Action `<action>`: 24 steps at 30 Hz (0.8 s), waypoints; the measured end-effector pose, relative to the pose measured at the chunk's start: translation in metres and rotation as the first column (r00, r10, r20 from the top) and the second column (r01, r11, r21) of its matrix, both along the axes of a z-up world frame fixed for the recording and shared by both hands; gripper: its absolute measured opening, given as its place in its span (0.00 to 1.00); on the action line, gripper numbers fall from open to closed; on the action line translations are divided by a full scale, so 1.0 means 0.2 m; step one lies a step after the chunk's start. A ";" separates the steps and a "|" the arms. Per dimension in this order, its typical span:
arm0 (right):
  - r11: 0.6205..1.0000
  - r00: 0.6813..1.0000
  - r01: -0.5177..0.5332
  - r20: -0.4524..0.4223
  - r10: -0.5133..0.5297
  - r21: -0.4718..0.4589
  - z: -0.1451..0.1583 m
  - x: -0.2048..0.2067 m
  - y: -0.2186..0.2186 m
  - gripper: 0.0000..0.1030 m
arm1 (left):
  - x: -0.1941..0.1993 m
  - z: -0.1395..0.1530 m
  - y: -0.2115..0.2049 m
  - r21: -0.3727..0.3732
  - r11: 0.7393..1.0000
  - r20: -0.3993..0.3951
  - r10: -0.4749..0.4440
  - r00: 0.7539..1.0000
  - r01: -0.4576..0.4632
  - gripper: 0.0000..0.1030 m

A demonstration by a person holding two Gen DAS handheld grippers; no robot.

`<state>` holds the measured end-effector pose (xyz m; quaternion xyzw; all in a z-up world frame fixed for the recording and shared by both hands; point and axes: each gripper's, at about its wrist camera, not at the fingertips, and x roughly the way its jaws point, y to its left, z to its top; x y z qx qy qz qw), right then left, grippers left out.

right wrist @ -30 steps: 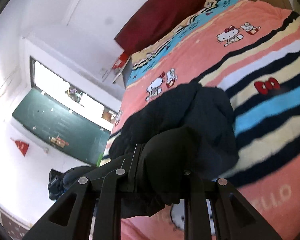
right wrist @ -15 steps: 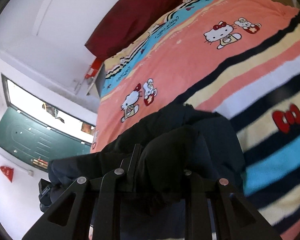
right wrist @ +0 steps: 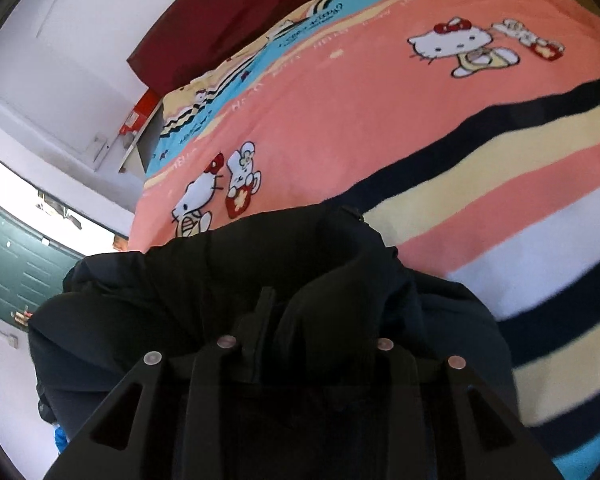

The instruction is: Fold large clothes

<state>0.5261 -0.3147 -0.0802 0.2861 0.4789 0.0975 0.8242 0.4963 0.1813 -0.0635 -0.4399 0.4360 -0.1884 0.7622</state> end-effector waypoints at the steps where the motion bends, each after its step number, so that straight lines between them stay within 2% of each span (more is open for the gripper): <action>1: 1.000 1.000 -0.002 0.002 0.002 0.003 -0.02 0.02 0.00 0.28 | 0.01 -0.01 0.00 -0.003 1.000 -0.002 0.001 1.000 -0.001 0.20; 5: 0.998 1.000 0.018 -0.004 -0.018 0.060 -0.05 0.04 -0.02 0.29 | 0.02 -0.02 0.01 -0.027 1.000 -0.017 0.015 1.000 -0.016 0.21; 7: 0.993 0.999 0.041 -0.002 -0.041 0.108 -0.05 0.03 -0.04 0.34 | -0.01 0.00 0.04 -0.092 0.995 -0.019 0.029 0.999 -0.031 0.24; 10: 0.981 0.998 0.055 0.020 -0.060 0.187 -0.03 -0.01 -0.08 0.52 | -0.05 0.04 0.10 -0.168 0.985 0.011 0.046 0.999 -0.044 0.33; 11: 0.979 0.998 0.056 0.029 -0.063 0.196 -0.02 -0.02 -0.09 0.66 | -0.06 0.07 0.11 -0.184 0.982 0.020 0.051 0.999 -0.046 0.40; 12: 0.977 0.997 0.055 0.044 -0.065 0.205 0.00 -0.03 -0.09 0.74 | -0.07 0.09 0.13 -0.204 0.978 0.028 0.056 0.998 -0.049 0.50; 13: 0.977 0.996 0.057 0.061 -0.071 0.203 0.03 -0.03 -0.10 0.86 | -0.08 0.13 0.15 -0.228 0.972 0.043 0.067 0.997 -0.056 0.55; 14: 0.979 0.994 0.063 0.076 -0.079 0.192 0.06 -0.03 -0.10 0.90 | -0.09 0.18 0.18 -0.250 0.966 0.066 0.086 0.994 -0.067 0.59; 16: 0.983 0.990 0.062 0.115 -0.082 0.171 0.14 -0.04 -0.11 0.90 | -0.11 0.25 0.22 -0.264 0.962 0.095 0.104 0.990 -0.075 0.60; 18: 0.987 0.987 0.049 0.144 -0.071 0.151 0.20 -0.05 -0.11 0.90 | -0.14 0.33 0.26 -0.229 0.969 0.119 0.120 0.986 -0.091 0.60; 20: 0.993 0.983 0.037 0.177 -0.057 0.115 0.27 -0.07 -0.11 0.90 | -0.18 0.42 0.28 -0.143 0.983 0.142 0.138 0.980 -0.117 0.60; 22: 0.998 0.971 0.034 0.234 -0.047 0.059 0.36 -0.13 -0.10 0.90 | -0.22 0.51 0.27 -0.005 0.991 0.176 0.129 0.976 -0.131 0.60; 23: 0.999 0.962 0.030 0.270 -0.036 0.027 0.41 -0.15 -0.09 0.90 | -0.25 0.57 0.24 0.081 0.986 0.201 0.125 0.972 -0.143 0.60; 24: 1.000 0.952 0.017 0.305 -0.017 0.002 0.47 -0.18 -0.06 0.90 | -0.26 0.59 0.22 0.121 0.982 0.211 0.115 0.971 -0.143 0.60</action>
